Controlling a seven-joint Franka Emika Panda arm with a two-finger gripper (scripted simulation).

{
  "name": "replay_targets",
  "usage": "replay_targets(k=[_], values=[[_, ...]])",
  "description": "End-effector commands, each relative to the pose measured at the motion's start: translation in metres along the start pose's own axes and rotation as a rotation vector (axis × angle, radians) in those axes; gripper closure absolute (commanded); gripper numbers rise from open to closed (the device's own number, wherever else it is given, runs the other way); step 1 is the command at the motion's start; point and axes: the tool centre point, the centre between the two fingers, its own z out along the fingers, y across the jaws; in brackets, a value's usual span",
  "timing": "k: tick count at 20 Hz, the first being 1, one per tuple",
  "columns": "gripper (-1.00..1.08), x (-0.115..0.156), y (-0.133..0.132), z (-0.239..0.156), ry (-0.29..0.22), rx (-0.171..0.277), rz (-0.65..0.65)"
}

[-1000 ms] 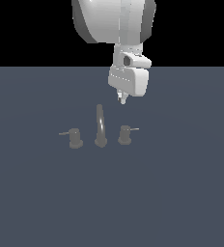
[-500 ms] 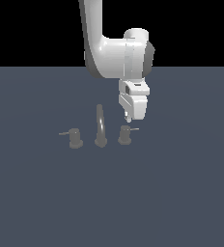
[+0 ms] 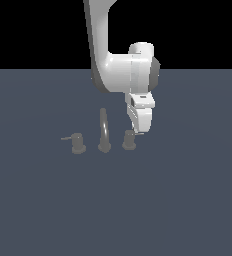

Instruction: Turn on the faucet by rotating a designated handle.

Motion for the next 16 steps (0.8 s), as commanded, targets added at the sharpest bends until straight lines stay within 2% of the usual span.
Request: replay_targets(k=[1, 12, 14, 16], values=[[1.08, 0.0, 0.0, 0.0, 0.001, 0.001, 0.003], [1.08, 0.017, 0.03, 0.001, 0.001, 0.001, 0.002], [1.08, 0.011, 0.022, 0.0, 0.002, 0.008, -0.005], [1.08, 0.011, 0.029, 0.0, 0.002, 0.007, -0.004]])
